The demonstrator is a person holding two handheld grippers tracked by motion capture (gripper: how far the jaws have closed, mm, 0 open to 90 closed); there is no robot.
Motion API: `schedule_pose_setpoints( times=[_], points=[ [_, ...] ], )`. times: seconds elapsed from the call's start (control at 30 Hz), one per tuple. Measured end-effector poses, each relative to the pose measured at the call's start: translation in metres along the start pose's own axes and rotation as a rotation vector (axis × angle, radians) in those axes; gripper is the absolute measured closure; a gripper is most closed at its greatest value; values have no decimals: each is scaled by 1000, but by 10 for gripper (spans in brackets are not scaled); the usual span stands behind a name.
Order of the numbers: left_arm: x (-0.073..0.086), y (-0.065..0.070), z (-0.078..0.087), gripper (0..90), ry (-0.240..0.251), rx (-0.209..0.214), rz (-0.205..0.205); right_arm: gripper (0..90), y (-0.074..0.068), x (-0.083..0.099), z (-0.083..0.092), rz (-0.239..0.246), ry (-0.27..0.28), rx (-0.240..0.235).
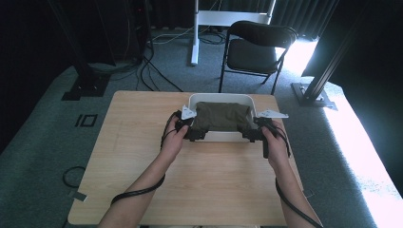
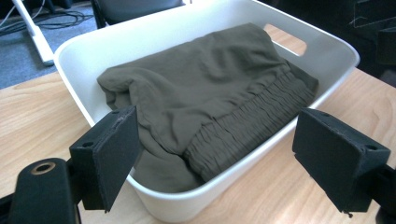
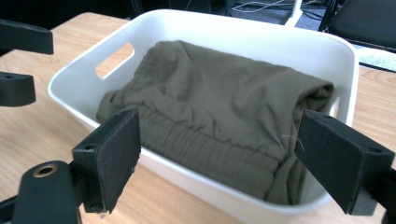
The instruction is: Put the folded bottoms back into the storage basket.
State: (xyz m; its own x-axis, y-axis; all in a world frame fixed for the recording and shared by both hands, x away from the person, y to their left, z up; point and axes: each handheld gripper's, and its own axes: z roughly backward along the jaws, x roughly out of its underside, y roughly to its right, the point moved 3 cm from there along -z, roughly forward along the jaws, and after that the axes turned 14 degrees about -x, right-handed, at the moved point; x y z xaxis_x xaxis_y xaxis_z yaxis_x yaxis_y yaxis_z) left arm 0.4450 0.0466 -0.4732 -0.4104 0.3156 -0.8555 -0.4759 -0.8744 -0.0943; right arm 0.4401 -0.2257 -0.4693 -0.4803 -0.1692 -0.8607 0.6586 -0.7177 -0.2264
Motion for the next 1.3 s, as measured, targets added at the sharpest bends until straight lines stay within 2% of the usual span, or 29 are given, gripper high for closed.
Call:
schedule_pose_setpoints(
  times=[0.1,0.23,0.63,0.73,0.87,0.97,1.07,1.13,1.2,1.3],
  points=[
    [4,2,2,156,-1,8,2,142,-1,7,6,0,1,1],
    [15,5,6,156,-7,9,-18,141,-3,17,13,-3,3,4],
    [41,10,17,156,-16,29,8,139,-8,45,21,6,-10,8],
    [54,12,20,156,-31,26,1,140,-8,56,22,9,-27,2],
    [66,12,22,156,-55,25,21,139,-8,67,26,0,-32,1],
    [75,12,25,156,-66,37,36,139,-9,76,25,-3,-47,24],
    [83,11,28,156,-86,22,10,138,-11,88,23,-5,-69,6],
    [88,11,30,156,-98,11,6,138,-12,96,20,-8,-85,4],
    [90,10,32,156,-103,-3,-24,138,-13,104,19,-15,-99,0],
    [96,10,35,156,-110,-6,-24,138,-13,111,19,-21,-104,5]
  ],
)
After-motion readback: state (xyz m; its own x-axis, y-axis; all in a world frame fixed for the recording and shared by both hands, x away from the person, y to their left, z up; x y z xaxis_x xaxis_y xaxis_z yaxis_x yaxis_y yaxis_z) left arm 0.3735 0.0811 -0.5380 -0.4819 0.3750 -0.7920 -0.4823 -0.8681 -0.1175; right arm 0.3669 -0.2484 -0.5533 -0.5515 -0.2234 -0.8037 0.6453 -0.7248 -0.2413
